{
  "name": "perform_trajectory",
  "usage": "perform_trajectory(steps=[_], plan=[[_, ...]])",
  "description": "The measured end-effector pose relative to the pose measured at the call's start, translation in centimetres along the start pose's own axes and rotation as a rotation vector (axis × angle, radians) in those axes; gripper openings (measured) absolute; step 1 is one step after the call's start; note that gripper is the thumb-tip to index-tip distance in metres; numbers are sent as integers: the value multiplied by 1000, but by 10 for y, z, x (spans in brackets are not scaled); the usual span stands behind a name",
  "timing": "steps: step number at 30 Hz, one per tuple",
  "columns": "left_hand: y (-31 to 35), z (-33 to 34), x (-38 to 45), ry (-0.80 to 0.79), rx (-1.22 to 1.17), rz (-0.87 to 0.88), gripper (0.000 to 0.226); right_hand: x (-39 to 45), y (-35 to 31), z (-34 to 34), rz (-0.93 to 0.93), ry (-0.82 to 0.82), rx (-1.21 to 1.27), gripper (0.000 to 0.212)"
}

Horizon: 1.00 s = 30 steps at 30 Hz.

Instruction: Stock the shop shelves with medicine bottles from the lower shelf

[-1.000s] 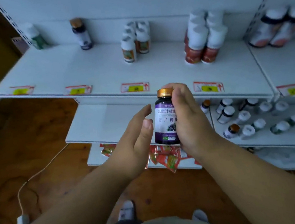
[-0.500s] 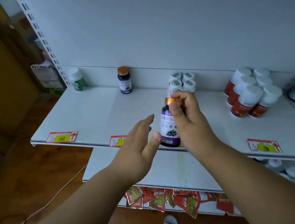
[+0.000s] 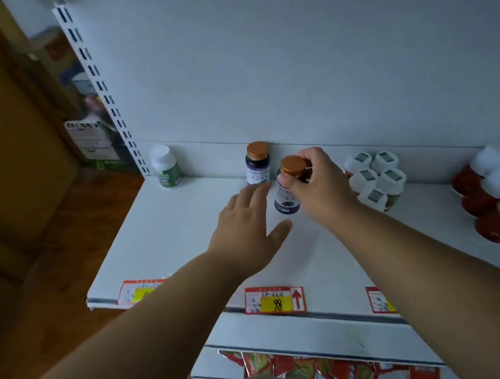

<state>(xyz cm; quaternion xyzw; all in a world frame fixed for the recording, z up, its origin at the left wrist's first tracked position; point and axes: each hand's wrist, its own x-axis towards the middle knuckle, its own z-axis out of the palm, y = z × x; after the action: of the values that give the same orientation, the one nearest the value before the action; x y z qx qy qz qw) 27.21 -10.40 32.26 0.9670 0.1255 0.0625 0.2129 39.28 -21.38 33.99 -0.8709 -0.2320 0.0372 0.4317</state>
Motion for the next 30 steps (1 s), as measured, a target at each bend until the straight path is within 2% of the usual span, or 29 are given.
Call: perform_trajectory(steps=[4, 7, 13, 19, 24, 30], plan=[[-30, -11, 34, 17, 113, 212, 81, 28, 4, 23, -16, 91, -30, 43], [-46, -17, 55, 48, 184, 275, 88, 42, 12, 35, -71, 141, -114, 38], [-62, -17, 74, -49, 251, 316, 93, 55, 10, 45, -10, 159, -188, 42], [-62, -16, 82, -62, 204, 328, 92, 62, 5, 42, 96, 151, -251, 40], [-55, -21, 63, -19, 131, 311, 88, 36, -10, 33, 99, 170, -270, 60], [-12, -16, 2, 17, 67, 277, 73, -42, -17, -10, 59, 183, -248, 41]])
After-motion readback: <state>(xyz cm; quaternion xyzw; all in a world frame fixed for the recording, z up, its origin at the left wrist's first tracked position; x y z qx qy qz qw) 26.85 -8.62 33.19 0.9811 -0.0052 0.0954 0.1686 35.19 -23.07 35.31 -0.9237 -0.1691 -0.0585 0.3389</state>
